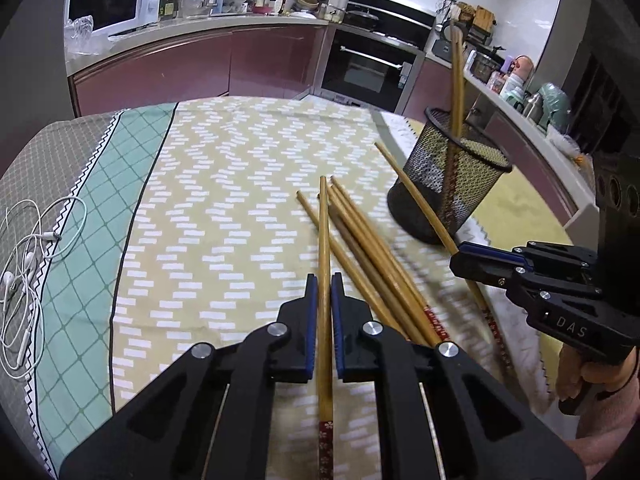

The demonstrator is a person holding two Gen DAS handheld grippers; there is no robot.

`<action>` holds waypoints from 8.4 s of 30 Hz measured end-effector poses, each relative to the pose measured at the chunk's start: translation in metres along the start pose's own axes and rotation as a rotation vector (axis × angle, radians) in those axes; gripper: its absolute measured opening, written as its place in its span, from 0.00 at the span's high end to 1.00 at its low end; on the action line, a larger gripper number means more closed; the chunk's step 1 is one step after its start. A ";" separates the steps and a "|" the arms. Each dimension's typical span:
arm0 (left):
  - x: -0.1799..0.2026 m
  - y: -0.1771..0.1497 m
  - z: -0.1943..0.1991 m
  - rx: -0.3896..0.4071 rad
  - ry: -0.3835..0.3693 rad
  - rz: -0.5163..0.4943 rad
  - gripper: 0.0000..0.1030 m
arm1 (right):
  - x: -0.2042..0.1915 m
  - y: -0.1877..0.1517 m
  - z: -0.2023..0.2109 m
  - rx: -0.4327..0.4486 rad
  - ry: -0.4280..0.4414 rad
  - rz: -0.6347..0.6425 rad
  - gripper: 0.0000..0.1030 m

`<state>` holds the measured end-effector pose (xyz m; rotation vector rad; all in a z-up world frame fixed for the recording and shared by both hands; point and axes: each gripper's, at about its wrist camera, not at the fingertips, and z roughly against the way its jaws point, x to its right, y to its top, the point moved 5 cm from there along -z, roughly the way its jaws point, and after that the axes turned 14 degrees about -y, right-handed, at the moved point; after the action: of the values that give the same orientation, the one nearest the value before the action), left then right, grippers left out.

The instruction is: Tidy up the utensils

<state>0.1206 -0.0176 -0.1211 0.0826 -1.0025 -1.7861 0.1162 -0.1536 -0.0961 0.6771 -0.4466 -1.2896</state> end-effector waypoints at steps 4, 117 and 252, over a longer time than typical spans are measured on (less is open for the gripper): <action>0.006 0.005 0.009 0.019 -0.033 -0.002 0.93 | -0.001 0.003 0.011 0.028 0.031 0.001 0.94; 0.009 -0.002 -0.017 -0.022 0.015 -0.094 0.45 | -0.001 -0.015 -0.009 -0.051 0.063 0.038 0.57; 0.075 0.096 0.060 0.159 -0.280 -0.132 0.93 | 0.044 0.039 0.085 0.247 0.258 -0.094 0.94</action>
<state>0.1280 -0.0532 0.0098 -0.0035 -1.3672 -1.8692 0.0998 -0.2090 -0.0102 1.0693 -0.3680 -1.2246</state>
